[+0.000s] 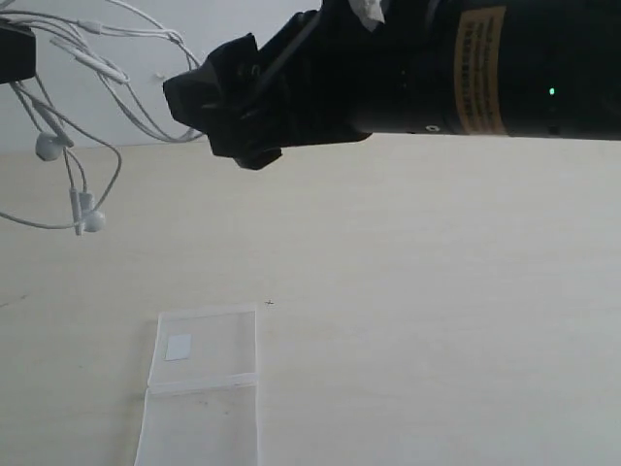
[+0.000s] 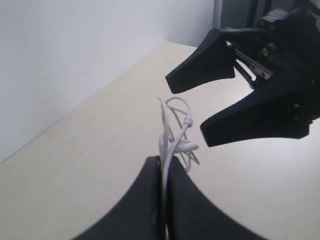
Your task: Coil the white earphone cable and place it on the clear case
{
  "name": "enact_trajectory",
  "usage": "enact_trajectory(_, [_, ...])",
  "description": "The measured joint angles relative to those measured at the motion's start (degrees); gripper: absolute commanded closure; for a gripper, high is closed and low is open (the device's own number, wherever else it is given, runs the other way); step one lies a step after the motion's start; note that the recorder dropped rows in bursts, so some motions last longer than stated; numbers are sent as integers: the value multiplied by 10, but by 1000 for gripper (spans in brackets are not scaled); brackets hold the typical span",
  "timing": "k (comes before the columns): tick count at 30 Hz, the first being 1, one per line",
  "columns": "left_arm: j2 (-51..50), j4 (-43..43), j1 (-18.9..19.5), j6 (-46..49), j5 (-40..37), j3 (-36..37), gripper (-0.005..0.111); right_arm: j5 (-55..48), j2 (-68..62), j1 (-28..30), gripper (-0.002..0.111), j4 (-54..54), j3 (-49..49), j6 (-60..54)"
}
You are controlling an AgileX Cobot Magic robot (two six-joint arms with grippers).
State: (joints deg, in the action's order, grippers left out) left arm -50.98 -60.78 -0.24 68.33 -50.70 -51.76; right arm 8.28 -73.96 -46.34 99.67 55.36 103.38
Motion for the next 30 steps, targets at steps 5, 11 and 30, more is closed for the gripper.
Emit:
enact_trajectory(5, [0,8,0,-1,0,0,107,1,34,0,34,0,0,-9])
enact_trajectory(11, [0,12,0,-4,0,0,107,27,68,1,55,1,0,-56])
enact_trajectory(30, [0,22,0,-4,-45,0,107,69,40,1,53,1,1,-165])
